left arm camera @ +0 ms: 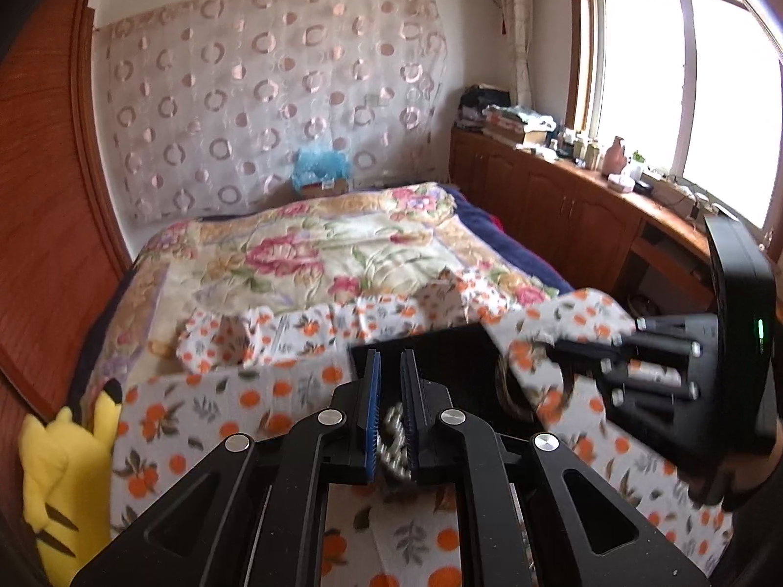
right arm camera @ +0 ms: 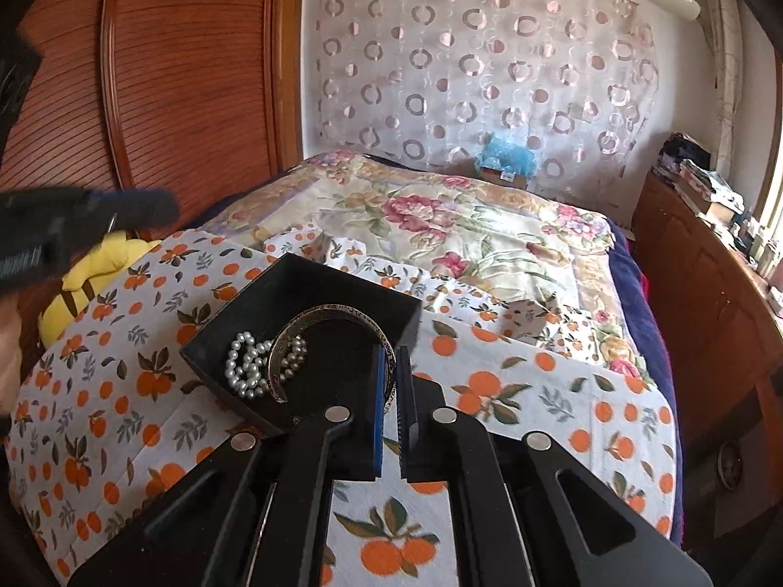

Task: Organize jewelry
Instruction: 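Open the left tool to drop the pearls while the right tool releases the bangle into the box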

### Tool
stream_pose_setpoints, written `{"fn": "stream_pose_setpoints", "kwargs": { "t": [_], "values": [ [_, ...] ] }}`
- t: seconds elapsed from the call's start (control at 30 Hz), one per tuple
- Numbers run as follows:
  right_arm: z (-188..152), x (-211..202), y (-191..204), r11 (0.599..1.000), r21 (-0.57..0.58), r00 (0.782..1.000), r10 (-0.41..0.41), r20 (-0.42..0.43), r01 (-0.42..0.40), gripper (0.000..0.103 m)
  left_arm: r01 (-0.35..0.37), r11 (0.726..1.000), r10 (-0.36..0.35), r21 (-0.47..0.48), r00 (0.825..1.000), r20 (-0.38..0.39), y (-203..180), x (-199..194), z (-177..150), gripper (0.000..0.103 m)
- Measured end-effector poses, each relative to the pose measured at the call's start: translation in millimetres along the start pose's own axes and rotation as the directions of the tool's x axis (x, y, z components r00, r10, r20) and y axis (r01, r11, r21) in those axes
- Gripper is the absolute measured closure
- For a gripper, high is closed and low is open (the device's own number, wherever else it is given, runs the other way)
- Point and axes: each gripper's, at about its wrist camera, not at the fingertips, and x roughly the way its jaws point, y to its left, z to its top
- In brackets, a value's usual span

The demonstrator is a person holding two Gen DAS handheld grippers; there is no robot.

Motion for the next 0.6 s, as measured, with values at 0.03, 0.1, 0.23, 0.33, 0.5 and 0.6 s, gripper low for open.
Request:
{"fn": "stream_pose_setpoints", "kwargs": {
  "t": [0.03,0.1,0.23,0.33,0.5,0.6],
  "values": [
    [1,5,2,1.0,-0.002,1.0,0.004,-0.003,-0.004,0.098,-0.004,1.0,0.004,0.0,1.0,-0.006,0,0,-6,0.095],
    [3,13,7,1.0,-0.001,1.0,0.013,-0.01,-0.013,0.098,-0.009,1.0,0.009,0.001,1.0,-0.018,3,-2,-20,0.095],
    [6,31,16,1.0,0.0,0.999,0.031,-0.041,-0.031,0.097,0.007,1.0,-0.008,-0.02,0.999,-0.047,9,-8,-52,0.093],
    [3,41,23,0.999,-0.01,0.997,0.039,-0.06,-0.04,0.093,0.021,0.999,-0.023,-0.024,0.998,-0.065,8,-12,-71,0.089],
    [-1,35,28,0.998,-0.012,0.998,0.057,-0.039,-0.058,0.091,0.065,0.997,-0.068,-0.036,0.994,-0.087,0,-20,-97,0.079],
    [-7,17,26,0.997,-0.007,0.997,0.07,-0.011,-0.071,0.091,0.089,0.995,-0.092,-0.034,0.991,-0.1,-9,-24,-108,0.075]
  ]
}}
